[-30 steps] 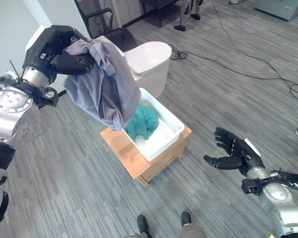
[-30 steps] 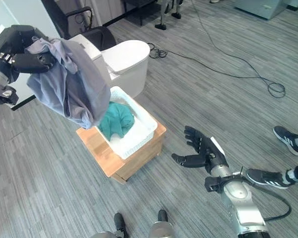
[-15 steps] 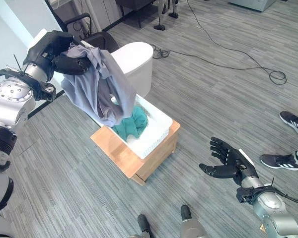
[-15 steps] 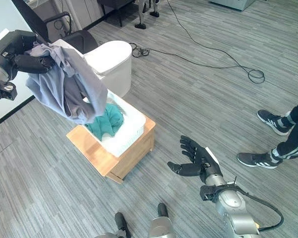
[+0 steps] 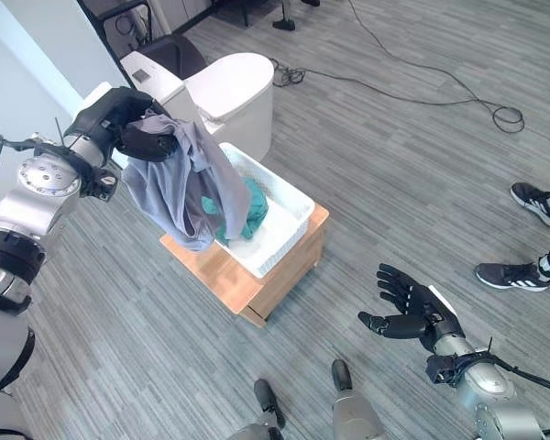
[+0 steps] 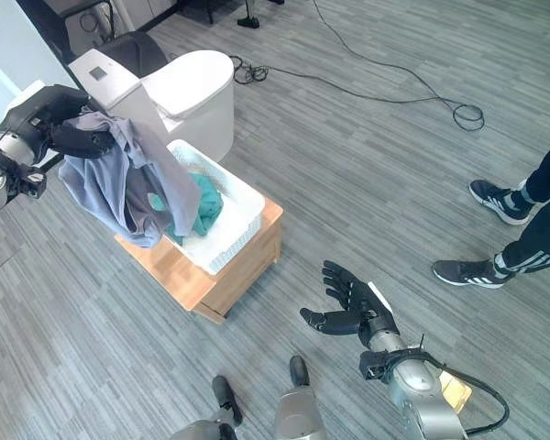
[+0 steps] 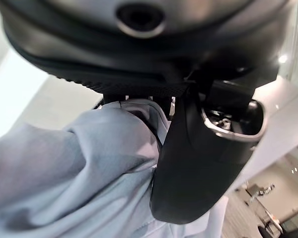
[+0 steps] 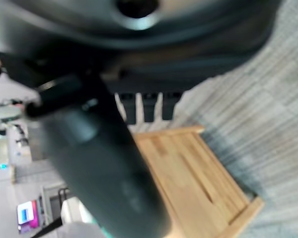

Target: Pick up bed clothes into laundry basket.

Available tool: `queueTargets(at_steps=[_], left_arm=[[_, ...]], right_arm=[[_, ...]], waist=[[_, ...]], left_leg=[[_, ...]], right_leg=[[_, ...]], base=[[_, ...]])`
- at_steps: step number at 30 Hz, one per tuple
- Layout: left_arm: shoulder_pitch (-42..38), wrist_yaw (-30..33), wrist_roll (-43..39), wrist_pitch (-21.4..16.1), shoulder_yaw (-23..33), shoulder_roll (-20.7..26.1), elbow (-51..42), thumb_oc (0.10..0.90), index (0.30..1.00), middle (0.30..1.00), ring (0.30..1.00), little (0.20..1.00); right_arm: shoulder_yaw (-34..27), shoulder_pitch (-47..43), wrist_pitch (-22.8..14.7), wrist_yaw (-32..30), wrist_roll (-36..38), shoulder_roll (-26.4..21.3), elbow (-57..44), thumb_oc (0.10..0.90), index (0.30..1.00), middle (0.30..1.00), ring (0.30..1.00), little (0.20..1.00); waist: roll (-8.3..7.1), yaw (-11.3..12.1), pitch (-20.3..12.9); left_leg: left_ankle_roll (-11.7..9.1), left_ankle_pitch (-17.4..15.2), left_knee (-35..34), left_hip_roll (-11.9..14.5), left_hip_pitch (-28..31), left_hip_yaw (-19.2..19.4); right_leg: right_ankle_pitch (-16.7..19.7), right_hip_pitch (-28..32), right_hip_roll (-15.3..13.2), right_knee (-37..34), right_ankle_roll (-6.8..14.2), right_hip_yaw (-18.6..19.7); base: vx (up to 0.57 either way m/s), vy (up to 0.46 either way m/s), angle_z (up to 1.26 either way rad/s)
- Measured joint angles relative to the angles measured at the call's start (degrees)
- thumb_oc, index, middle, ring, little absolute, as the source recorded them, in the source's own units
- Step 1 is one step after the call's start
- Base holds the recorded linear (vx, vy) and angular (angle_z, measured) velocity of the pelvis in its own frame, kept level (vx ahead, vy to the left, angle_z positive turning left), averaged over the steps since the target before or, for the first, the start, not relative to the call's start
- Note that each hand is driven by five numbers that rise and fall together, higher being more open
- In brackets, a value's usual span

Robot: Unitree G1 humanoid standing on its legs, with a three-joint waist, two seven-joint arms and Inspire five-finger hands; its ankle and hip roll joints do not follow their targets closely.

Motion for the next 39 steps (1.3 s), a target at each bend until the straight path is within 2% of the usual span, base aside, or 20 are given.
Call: queueTargets(at_steps=[3, 7, 20, 24, 30, 37, 38, 39], left_arm=[[-3.24, -0.01, 0.05, -0.03, -2.28, -1.54, -0.11, 0.400, 0.300, 0.300, 0.300, 0.300], [-7.96, 0.00, 0.19, -0.11, -4.23, -2.66, -0.12, 0.400, 0.300, 0.300, 0.300, 0.300], [-11.38, 0.02, 2.23, -0.22, -4.36, -3.61, 1.94, 0.400, 0.300, 0.300, 0.300, 0.300], [-11.48, 0.03, 2.70, -0.20, -4.35, -3.86, 3.23, 0.400, 0.300, 0.300, 0.300, 0.300], [-11.47, 0.05, 3.92, -0.05, -4.30, -4.86, 5.45, 0.400, 0.300, 0.300, 0.300, 0.300], [-11.47, 0.05, 4.52, -0.06, -4.30, -4.86, 5.46, 0.400, 0.300, 0.300, 0.300, 0.300], [-11.47, 0.05, 4.70, -0.06, -4.30, -4.86, 5.47, 0.585, 0.578, 0.578, 0.578, 0.578], [-11.47, 0.05, 4.96, -0.05, -4.31, -4.87, 5.56, 0.800, 0.900, 0.900, 0.900, 0.900]], right_arm=[[-0.04, 0.16, -0.01, 0.02, 0.00, -0.02, -0.07, 0.800, 0.900, 0.900, 0.900, 0.900], [0.01, 0.61, 0.00, 0.09, 0.00, -0.03, -0.09, 0.800, 0.900, 0.900, 0.900, 0.900], [0.11, 1.90, 0.02, 0.45, 1.05, -0.05, -0.34, 0.800, 0.900, 0.900, 0.900, 0.900], [0.43, 1.93, 0.03, 1.34, 1.22, -0.13, -0.45, 0.800, 0.900, 0.900, 0.900, 0.900], [0.89, 2.31, 0.09, 1.36, 1.21, -0.16, -0.46, 0.800, 0.900, 0.900, 0.900, 0.900], [0.90, 2.27, 0.09, 1.36, 1.20, -0.16, -0.46, 0.800, 0.900, 0.900, 0.900, 0.900], [0.91, 2.29, 0.09, 1.36, 1.19, -0.16, -0.46, 0.800, 0.900, 0.900, 0.900, 0.900], [0.94, 2.29, 0.09, 1.36, 1.19, -0.16, -0.46, 0.800, 0.900, 0.900, 0.900, 0.900]], waist=[[1.55, -0.04, 0.95], [2.64, -0.25, 1.61], [3.15, -1.96, 2.01], [3.40, -2.20, 3.75], [2.65, -1.86, 4.46], [2.53, -1.59, 4.54], [2.53, -1.59, 4.54], [2.53, -1.60, 4.54]], left_leg=[[-0.31, -0.25, -0.01, -0.27, -0.18, 0.04], [-0.32, -0.25, 0.00, -0.40, -0.95, 0.93], [-0.30, -0.21, 0.00, -0.84, 0.04, 3.11], [-0.31, -0.18, 0.01, -0.76, 0.17, 3.14], [-0.31, -0.18, 0.01, -0.80, 0.10, 3.10], [-0.30, -0.17, 0.01, -0.80, 0.13, 2.91], [-0.30, -0.17, 0.01, -0.79, 0.13, 2.89], [-0.30, -0.17, 0.01, -0.79, 0.13, 2.88]], right_leg=[[0.01, -0.27, -0.32, 0.12, 0.07, 0.05], [-0.04, -1.56, -0.47, 0.58, 0.19, 0.41], [-0.15, -1.48, -0.69, -0.49, 0.35, 3.21], [-0.15, -1.35, -0.60, -0.56, 0.34, 3.21], [-0.15, -1.28, -0.65, -0.69, 0.34, 3.13], [-0.15, -0.86, -0.67, -0.77, 0.34, 2.58], [-0.15, -0.82, -0.67, -0.77, 0.34, 2.51], [-0.15, -0.79, -0.68, -0.77, 0.34, 2.46]], base=[[0.00, 0.000, 0.00], [0.03, -0.004, -0.07], [0.02, -0.002, -0.11], [0.00, 0.000, 0.00], [0.00, 0.000, 0.00], [-0.01, -0.008, 0.04], [-0.02, 0.008, 0.03], [-0.02, 0.011, 0.03]])
